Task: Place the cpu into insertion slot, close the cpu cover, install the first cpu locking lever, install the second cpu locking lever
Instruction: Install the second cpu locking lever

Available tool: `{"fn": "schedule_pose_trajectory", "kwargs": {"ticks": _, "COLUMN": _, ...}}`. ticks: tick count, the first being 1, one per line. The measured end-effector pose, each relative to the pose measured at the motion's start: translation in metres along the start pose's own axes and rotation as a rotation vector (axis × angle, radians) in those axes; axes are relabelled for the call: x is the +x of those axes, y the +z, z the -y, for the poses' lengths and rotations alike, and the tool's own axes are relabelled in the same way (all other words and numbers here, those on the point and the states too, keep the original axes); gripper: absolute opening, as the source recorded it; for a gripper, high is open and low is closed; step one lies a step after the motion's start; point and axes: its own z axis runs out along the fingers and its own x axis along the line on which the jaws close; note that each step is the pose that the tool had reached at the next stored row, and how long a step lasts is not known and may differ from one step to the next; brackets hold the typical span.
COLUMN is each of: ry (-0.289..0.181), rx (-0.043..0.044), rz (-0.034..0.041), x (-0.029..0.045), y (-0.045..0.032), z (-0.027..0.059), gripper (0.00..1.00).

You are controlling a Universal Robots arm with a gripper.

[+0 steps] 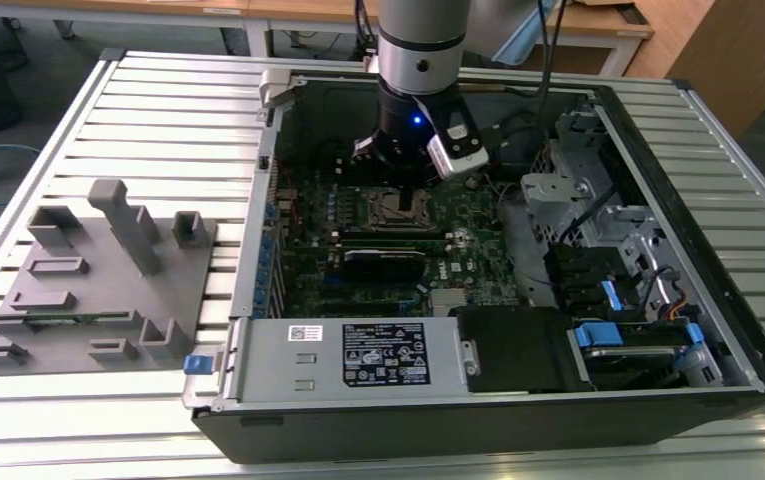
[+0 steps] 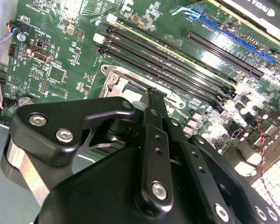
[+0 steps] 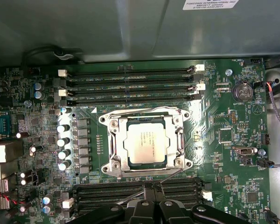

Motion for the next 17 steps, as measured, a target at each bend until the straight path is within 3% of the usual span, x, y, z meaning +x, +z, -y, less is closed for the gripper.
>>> {"fn": "schedule_pose_trajectory", "kwargs": {"ticks": 4, "ry": 0.0, "rx": -0.0002, "rz": 0.0005, "x": 0.0012, "y": 0.0001, "z": 0.0002, "gripper": 0.11}}
{"fn": "schedule_pose_trajectory", "kwargs": {"ticks": 9, "ry": 0.0, "rx": -0.0006, "rz": 0.0046, "x": 0.012, "y": 0.0011, "z": 0.0008, "gripper": 0.11}}
{"fn": "schedule_pose_trajectory", "kwargs": {"ticks": 17, "ry": 0.001, "rx": -0.0005, "rz": 0.0056, "x": 0.0162, "y": 0.0073, "z": 0.0011, "gripper": 0.11}}
